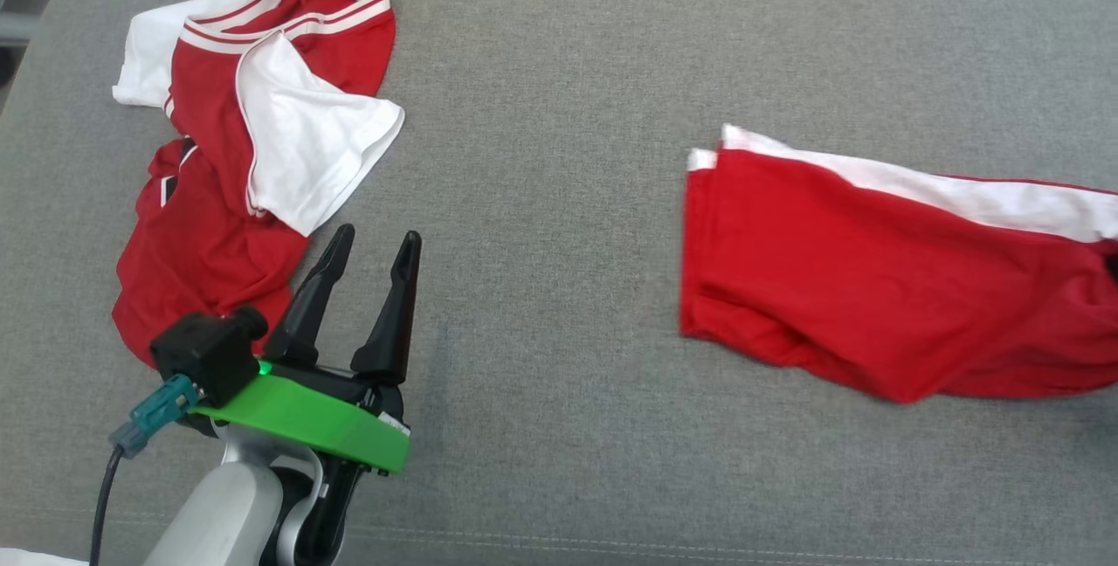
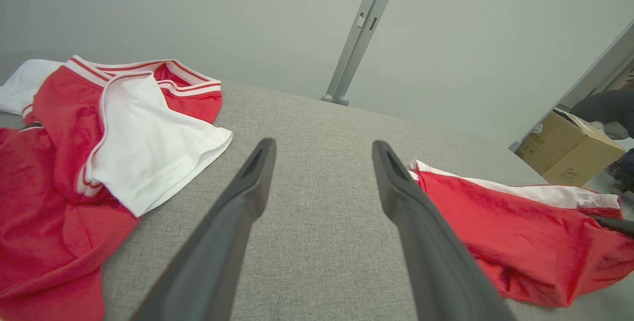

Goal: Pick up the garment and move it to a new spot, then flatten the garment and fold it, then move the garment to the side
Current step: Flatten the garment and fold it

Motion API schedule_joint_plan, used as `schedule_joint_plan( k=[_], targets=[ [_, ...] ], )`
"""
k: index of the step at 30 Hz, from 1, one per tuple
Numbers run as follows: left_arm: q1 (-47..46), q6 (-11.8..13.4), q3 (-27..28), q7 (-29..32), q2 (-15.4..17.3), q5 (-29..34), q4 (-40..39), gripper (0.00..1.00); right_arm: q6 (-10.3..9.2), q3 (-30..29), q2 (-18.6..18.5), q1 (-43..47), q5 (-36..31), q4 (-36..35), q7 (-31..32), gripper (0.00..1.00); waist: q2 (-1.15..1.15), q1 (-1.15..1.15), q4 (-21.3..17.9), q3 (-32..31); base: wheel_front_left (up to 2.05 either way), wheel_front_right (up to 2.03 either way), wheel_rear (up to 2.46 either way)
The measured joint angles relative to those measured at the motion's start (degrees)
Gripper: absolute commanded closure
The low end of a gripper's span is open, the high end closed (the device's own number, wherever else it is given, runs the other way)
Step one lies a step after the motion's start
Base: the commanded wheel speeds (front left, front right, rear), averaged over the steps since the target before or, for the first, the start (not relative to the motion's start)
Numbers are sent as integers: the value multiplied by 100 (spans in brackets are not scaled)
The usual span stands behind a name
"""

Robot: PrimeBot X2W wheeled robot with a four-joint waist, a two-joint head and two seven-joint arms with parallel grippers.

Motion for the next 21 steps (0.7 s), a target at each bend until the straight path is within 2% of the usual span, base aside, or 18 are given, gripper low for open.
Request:
schedule_joint_plan(
  k=[4,8,11,15,21],
  targets=[
    [60,-1,-18,0,-27,-64,27,0,-105,-330,-683,302,250,112,157,100,0,0,-83,-77,0,0,0],
    [109,-1,-15,-25,-51,-81,87,0,-43,-339,-914,316,328,-420,541,100,0,0,-155,-147,0,0,0],
    [184,0,-20,-25,-51,-93,104,0,53,-126,-790,168,303,-1040,770,100,0,0,-229,-180,0,0,0],
    [186,-1,-43,-16,-51,-93,87,0,188,141,-339,-277,201,-1744,911,100,0,0,-341,-179,0,0,0],
    [176,-2,-207,59,-81,-91,8,0,122,577,213,-560,-235,-2078,849,100,0,0,-413,-40,0,0,0]
  ],
)
